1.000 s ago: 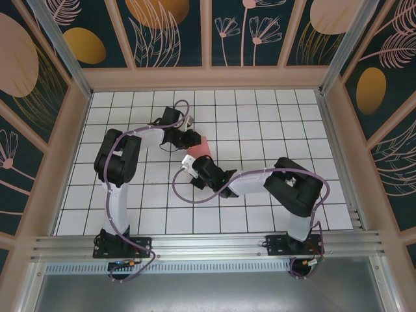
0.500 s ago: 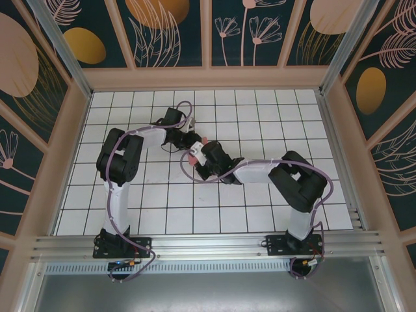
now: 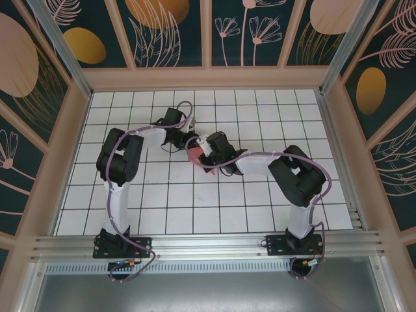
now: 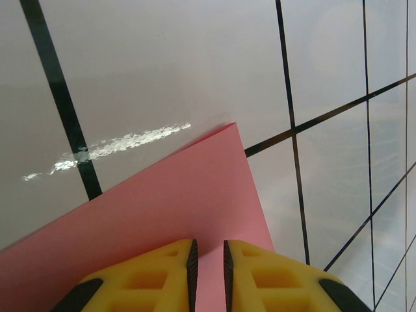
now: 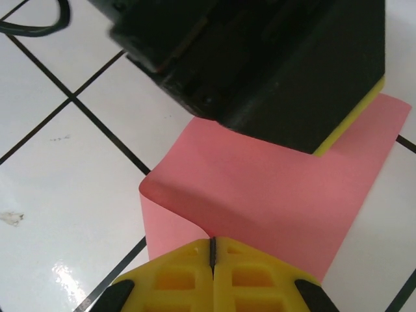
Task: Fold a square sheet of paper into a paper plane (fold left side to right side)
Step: Third fold the triangle at the center of the table.
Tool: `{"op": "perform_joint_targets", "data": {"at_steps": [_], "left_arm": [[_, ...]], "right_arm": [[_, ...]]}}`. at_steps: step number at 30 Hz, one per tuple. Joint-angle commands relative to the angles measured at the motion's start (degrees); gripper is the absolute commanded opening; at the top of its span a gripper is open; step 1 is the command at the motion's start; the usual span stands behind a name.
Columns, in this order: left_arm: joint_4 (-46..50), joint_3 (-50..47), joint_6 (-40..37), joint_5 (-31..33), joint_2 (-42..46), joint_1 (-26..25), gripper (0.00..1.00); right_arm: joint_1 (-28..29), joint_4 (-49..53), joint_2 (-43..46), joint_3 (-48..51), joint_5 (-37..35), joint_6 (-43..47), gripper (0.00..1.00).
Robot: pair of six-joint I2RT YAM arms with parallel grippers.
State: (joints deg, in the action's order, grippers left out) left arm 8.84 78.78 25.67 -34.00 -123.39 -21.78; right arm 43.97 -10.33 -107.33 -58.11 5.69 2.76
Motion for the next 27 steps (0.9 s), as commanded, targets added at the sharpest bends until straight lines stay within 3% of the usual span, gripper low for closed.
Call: {"op": "perform_joint_targets", "data": {"at_steps": [1, 27], "left_arm": [[3.38, 0.14, -1.41, 1.7, -2.77, -0.72, 0.22], [3.02, -0.12, -1.14, 1.84, -2.92, -0.98, 0.22]], "right_arm": [[-0.98, 1.34, -1.45, -1.93, 0.55, -1.36, 0.0], [-2.22, 5.3, -4.8, -3.95, -0.9, -3.12, 0.0]]}}
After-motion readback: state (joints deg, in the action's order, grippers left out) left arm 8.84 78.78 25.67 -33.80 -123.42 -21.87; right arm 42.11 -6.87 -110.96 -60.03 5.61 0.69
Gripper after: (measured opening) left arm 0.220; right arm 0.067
